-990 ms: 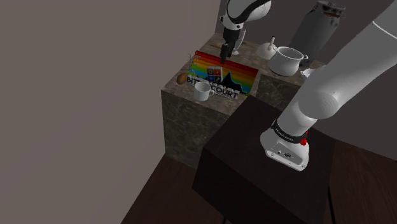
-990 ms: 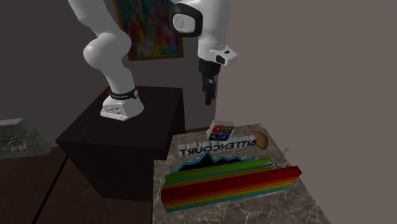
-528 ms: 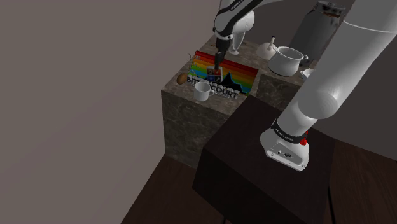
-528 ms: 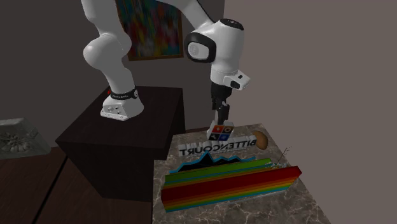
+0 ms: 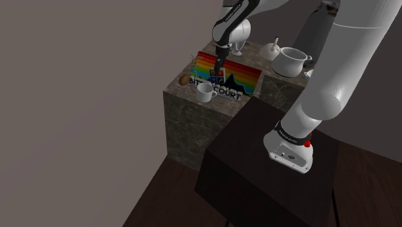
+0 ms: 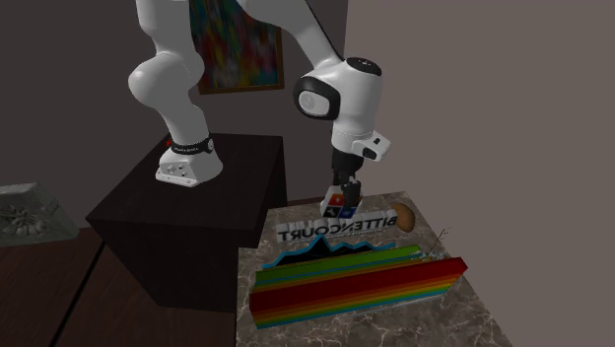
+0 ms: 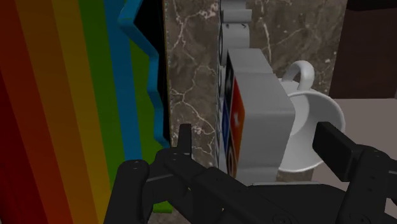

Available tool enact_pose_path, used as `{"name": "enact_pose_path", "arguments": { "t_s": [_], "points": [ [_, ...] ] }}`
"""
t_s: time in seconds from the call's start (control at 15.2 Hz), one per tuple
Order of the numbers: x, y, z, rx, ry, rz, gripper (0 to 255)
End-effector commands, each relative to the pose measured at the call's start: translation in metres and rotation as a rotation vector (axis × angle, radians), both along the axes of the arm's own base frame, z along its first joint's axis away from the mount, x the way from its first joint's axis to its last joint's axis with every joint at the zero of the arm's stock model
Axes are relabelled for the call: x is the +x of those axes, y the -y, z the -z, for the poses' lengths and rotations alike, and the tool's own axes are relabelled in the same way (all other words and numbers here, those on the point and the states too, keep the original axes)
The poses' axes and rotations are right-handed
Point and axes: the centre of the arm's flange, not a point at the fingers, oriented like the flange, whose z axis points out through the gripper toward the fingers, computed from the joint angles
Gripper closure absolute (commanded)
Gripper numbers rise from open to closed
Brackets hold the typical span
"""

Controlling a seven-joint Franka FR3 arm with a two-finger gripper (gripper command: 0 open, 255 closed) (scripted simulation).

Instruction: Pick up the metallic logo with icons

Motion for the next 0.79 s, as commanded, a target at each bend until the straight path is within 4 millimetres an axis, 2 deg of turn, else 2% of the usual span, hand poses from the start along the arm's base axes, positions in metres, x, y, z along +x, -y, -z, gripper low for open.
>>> {"name": "enact_pose_path", "arguments": {
  "t_s": [0.0, 0.07, 0.13, 0.73],
  "points": [
    [0.0, -0.0005, 0.0095, 0.0, 0.0, 0.0, 0],
    [-0.0001, -0.0005, 0.0095, 0.0, 0.0, 0.0, 0],
    [0.0005, -0.0007, 0.0094, 0.0, 0.0, 0.0, 255],
    [0.0, -0.0005, 0.0095, 0.0, 0.0, 0.0, 255]
  ]
}}
